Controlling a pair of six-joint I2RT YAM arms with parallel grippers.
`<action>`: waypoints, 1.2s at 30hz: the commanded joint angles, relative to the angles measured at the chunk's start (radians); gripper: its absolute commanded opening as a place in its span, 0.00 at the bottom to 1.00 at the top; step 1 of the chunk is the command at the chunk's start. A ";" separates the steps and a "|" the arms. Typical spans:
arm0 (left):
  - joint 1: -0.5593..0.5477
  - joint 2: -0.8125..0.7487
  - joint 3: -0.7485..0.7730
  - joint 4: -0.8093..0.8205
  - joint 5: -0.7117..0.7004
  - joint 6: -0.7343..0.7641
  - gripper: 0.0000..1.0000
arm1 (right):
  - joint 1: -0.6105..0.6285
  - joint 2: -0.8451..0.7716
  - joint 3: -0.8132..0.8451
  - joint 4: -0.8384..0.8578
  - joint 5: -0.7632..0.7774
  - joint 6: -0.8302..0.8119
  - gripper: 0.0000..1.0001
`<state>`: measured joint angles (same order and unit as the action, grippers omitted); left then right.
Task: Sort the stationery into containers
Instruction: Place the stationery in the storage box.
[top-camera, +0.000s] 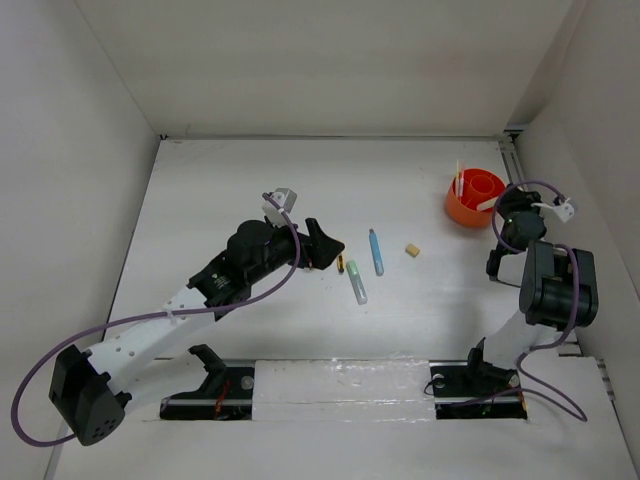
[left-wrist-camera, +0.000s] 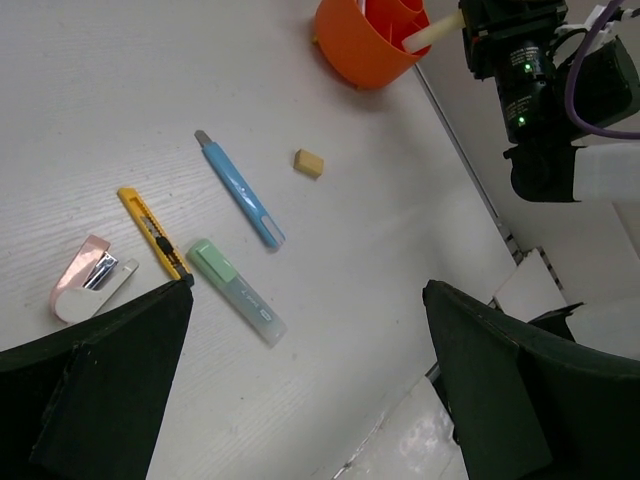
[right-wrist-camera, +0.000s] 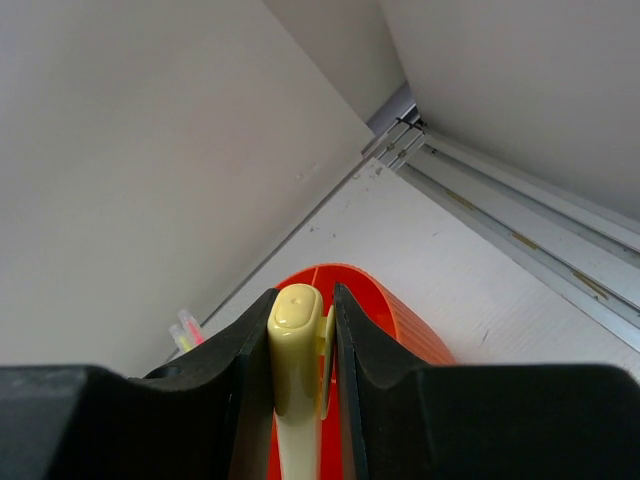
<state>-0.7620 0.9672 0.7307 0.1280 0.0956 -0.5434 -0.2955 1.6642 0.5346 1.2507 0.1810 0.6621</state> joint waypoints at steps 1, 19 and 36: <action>0.001 -0.005 -0.007 0.048 0.024 0.003 1.00 | -0.010 0.015 0.031 0.204 -0.018 0.013 0.00; 0.001 -0.015 -0.007 0.058 0.023 0.003 1.00 | 0.018 0.017 0.070 0.199 -0.104 -0.073 0.65; 0.001 0.134 0.101 -0.108 -0.175 -0.053 1.00 | 0.286 -0.455 0.361 -0.988 0.057 -0.491 1.00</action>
<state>-0.7620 1.0744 0.7570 0.0444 -0.0181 -0.5777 -0.0929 1.2518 0.7803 0.7555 0.1539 0.3260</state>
